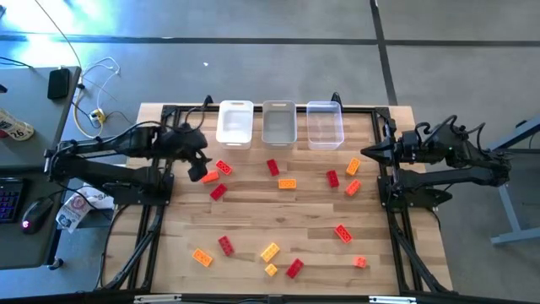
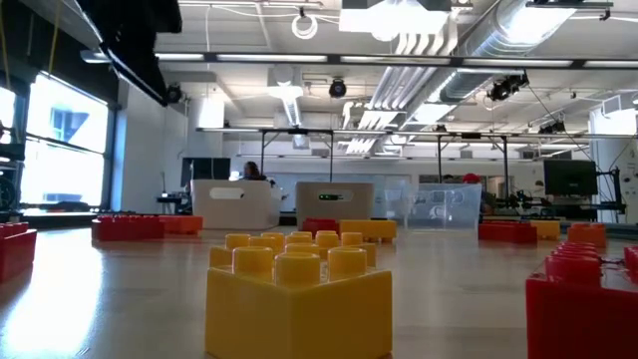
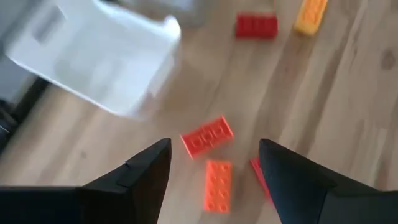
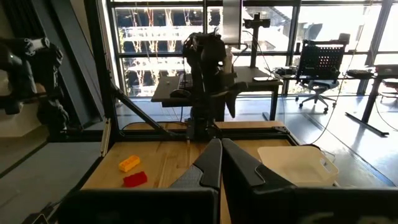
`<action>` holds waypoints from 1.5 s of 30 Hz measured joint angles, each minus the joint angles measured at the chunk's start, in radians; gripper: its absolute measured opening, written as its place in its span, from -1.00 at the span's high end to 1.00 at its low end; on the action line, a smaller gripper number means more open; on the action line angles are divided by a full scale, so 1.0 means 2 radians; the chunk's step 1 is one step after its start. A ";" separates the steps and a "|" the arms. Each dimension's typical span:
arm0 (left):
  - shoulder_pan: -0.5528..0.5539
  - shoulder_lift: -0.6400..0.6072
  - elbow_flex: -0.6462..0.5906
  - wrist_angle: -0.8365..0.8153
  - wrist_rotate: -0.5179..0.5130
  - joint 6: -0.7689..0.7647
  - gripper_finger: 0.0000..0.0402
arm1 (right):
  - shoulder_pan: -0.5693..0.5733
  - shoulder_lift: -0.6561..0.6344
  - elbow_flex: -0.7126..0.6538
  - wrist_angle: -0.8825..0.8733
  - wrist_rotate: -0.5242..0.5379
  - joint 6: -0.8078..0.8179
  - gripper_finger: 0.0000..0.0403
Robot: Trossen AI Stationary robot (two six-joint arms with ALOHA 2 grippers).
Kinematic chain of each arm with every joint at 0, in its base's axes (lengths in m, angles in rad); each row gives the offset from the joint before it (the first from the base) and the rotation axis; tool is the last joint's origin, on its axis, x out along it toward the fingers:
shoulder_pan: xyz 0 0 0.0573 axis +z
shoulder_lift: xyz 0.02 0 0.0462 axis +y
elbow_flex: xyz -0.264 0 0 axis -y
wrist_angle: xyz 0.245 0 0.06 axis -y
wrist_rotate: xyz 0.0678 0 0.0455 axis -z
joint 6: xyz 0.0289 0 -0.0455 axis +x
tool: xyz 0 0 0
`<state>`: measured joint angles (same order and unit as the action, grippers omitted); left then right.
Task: Sort & place blocks by color
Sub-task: Put the orange game piece into the white bin
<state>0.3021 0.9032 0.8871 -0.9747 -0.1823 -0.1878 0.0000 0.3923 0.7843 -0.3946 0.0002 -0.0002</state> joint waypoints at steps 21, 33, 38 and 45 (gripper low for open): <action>0.006 0.178 0.000 -0.017 0.073 0.002 -0.15 | 0.000 0.000 0.000 0.000 0.000 0.000 1.00; 0.006 0.267 0.000 -0.035 0.072 0.003 -0.15 | 0.000 0.000 0.000 0.000 0.000 0.000 1.00; 0.006 0.294 0.000 -0.035 0.058 0.004 -0.15 | 0.000 0.000 0.000 0.000 0.000 0.000 1.00; 0.006 0.329 0.000 -0.034 0.049 0.004 -0.15 | 0.000 0.000 0.000 0.000 0.000 0.000 1.00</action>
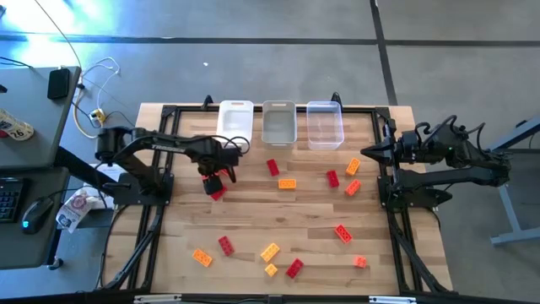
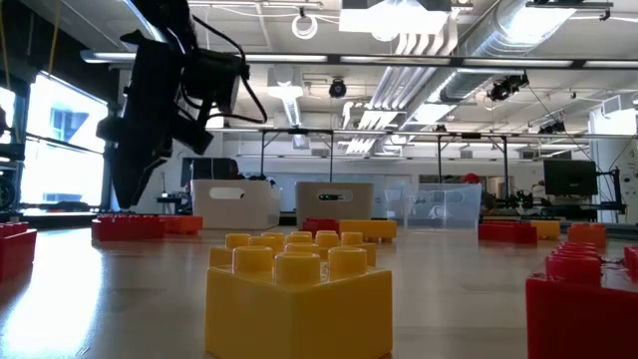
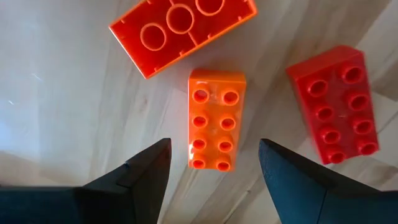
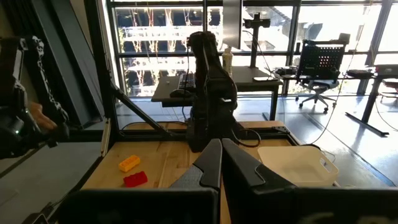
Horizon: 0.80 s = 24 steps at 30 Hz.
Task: Sort & place blocks by color
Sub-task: Put the orange game piece into the white bin
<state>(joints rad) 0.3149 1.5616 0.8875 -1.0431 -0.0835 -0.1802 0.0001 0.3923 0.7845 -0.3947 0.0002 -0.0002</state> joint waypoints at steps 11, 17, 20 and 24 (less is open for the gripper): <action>0.000 0.055 0.000 0.007 -0.004 -0.005 -0.15 | 0.000 0.000 0.000 0.000 0.000 0.000 1.00; 0.000 0.081 0.001 0.011 -0.009 -0.013 -0.15 | 0.000 0.000 0.000 0.000 0.000 0.000 1.00; 0.000 0.086 0.002 0.011 -0.009 -0.014 -0.10 | 0.000 0.000 0.000 0.000 0.000 0.000 1.00; 0.000 0.086 0.002 0.011 -0.003 -0.013 0.08 | 0.000 0.000 0.000 -0.001 0.000 0.000 1.00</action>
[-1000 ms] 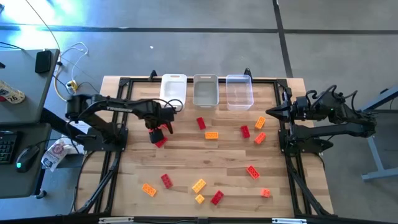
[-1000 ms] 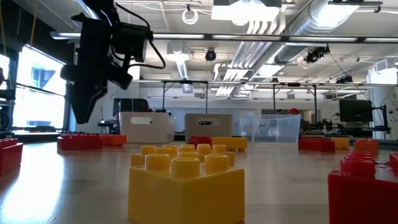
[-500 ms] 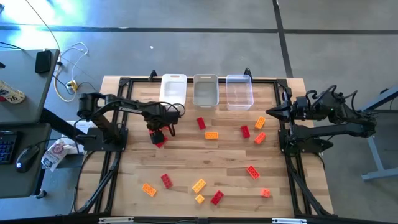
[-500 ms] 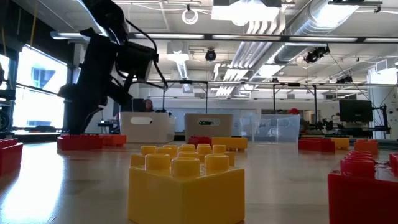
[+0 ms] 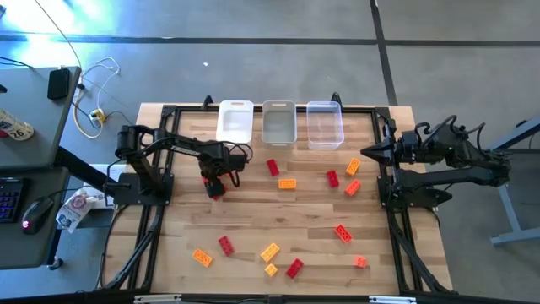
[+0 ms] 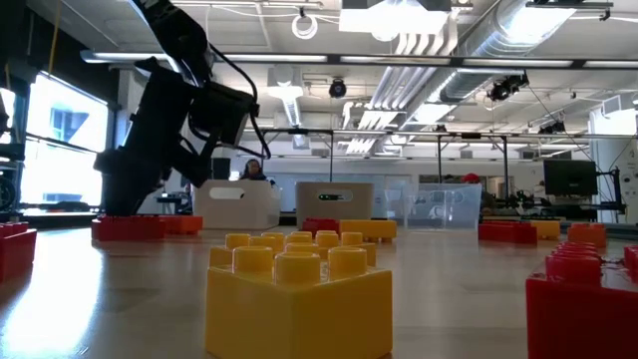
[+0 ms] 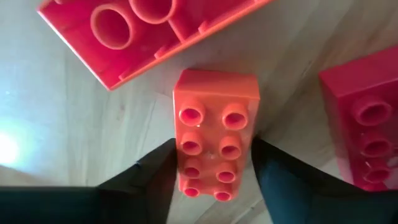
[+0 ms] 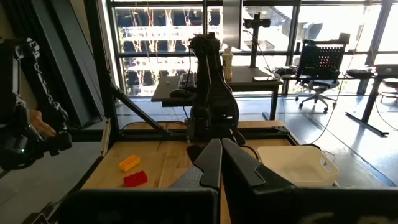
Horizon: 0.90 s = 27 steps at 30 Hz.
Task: Sort & place blocks by color
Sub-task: Put the orange game piece into the white bin
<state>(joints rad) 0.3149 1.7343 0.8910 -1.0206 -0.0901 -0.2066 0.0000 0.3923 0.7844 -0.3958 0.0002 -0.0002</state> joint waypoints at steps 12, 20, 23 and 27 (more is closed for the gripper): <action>0.000 -0.006 -0.001 -0.001 0.000 0.007 0.45 | 0.000 0.000 0.000 -0.001 0.000 0.000 1.00; 0.001 -0.044 -0.003 -0.011 -0.022 -0.025 0.45 | 0.000 0.000 0.000 -0.002 0.000 0.000 1.00; 0.000 -0.065 -0.003 -0.022 -0.032 -0.035 0.44 | 0.000 0.000 0.000 -0.002 0.000 0.000 1.00; 0.001 -0.097 -0.003 -0.029 -0.050 -0.042 0.41 | 0.000 0.000 0.000 -0.002 0.000 0.000 1.00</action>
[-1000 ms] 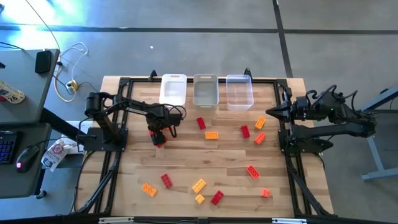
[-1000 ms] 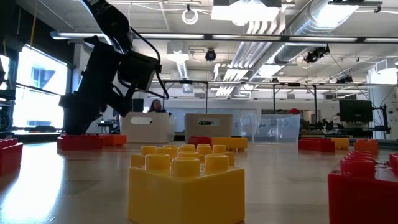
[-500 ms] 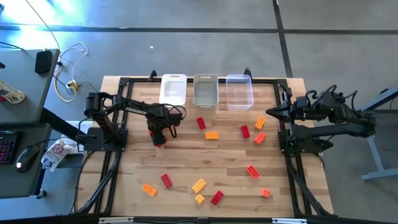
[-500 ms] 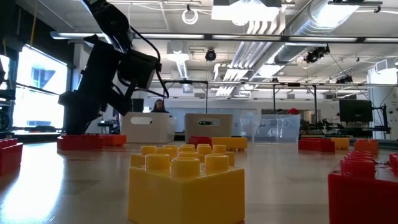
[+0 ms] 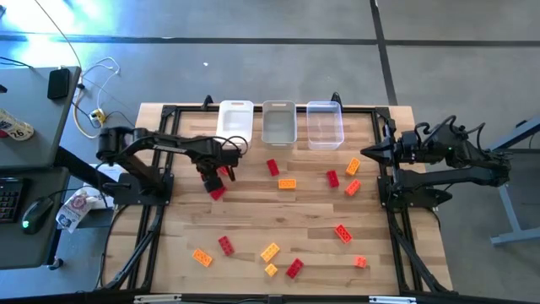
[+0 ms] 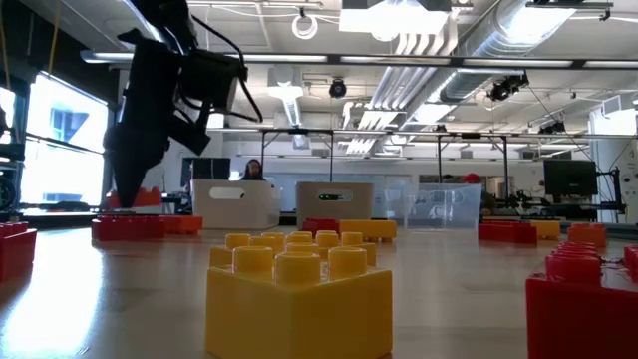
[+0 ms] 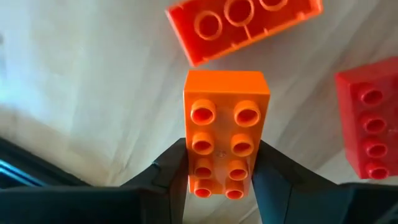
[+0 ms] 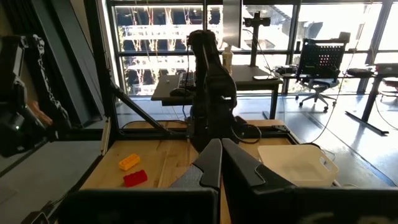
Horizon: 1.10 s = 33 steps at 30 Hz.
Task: Sort & place blocks by color
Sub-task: Put the orange game piece into the white bin
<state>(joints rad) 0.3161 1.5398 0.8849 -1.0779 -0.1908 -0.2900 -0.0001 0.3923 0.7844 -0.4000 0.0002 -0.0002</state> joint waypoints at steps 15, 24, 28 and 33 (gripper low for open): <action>0.005 -0.123 0.001 0.076 -0.044 -0.011 0.39 | 0.000 0.000 0.000 0.000 0.000 0.000 1.00; 0.046 -0.151 0.001 0.248 -0.045 0.061 0.38 | 0.000 0.000 0.000 0.000 0.000 0.000 1.00; 0.073 -0.150 0.001 0.312 -0.045 0.088 0.38 | 0.000 0.000 0.000 0.000 0.000 0.000 1.00; 0.112 -0.141 0.002 0.355 -0.045 0.114 0.38 | 0.000 0.000 0.000 0.001 0.000 -0.003 1.00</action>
<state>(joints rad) 0.5395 1.2582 0.8881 -0.3688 -0.2809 -0.0623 0.0002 0.3923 0.7845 -0.3984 0.0002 -0.0056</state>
